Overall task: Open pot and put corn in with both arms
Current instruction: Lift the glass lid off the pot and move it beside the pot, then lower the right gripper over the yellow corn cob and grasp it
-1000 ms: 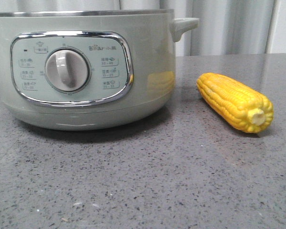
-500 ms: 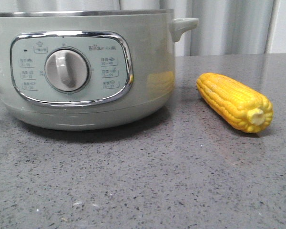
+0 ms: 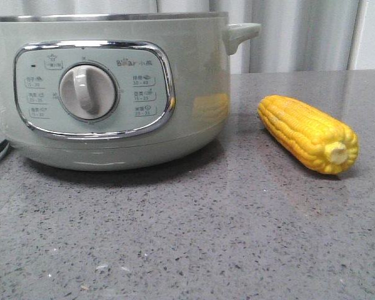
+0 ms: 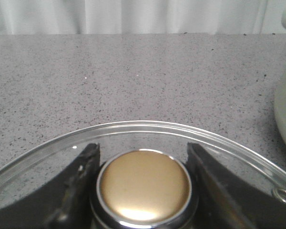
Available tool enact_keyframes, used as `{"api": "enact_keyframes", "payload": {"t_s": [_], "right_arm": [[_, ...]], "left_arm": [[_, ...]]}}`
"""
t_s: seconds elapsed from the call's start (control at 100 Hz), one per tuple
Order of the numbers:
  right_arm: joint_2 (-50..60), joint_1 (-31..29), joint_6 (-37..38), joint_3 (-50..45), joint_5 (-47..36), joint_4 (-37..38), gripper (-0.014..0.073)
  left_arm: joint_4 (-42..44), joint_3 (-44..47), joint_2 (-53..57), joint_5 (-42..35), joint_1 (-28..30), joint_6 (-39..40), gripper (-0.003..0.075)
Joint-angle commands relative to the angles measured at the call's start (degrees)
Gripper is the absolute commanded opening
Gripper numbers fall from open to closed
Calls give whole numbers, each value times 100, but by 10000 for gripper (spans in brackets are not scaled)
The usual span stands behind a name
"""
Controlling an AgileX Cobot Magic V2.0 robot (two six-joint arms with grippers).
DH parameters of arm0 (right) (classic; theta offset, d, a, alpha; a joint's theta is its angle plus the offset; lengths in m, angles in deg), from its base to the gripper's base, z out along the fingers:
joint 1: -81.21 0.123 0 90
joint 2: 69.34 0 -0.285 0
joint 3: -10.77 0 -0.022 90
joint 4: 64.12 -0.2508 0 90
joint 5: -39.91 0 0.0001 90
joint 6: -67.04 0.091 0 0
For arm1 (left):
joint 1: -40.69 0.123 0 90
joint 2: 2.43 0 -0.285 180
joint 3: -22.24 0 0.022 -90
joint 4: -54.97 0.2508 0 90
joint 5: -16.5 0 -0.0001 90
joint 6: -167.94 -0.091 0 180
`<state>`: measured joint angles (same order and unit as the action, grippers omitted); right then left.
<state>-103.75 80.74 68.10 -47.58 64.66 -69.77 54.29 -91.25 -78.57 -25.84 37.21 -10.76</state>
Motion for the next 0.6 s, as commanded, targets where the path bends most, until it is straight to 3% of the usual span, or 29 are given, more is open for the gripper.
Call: {"api": "enact_keyframes", "payload": {"t_s": [0.0, 0.14, 0.26, 0.37, 0.59], "right_arm": [[-71, 10, -22, 180, -368, -8, -74], [-71, 10, -22, 180, -368, -16, -74], [-71, 10, -22, 216, -368, -16, -64], [-71, 10, -22, 327, -326, -16, 18], [-87, 10, -40, 656, -201, -16, 204]], "left_arm": [[-16, -79, 5, -981, -42, 28, 60], [68, -18, -28, -1087, -42, 28, 75], [328, -18, -28, -1277, -42, 28, 190], [368, -18, -28, -1379, -42, 46, 321], [238, -18, -2, -1368, -42, 46, 332]]}}
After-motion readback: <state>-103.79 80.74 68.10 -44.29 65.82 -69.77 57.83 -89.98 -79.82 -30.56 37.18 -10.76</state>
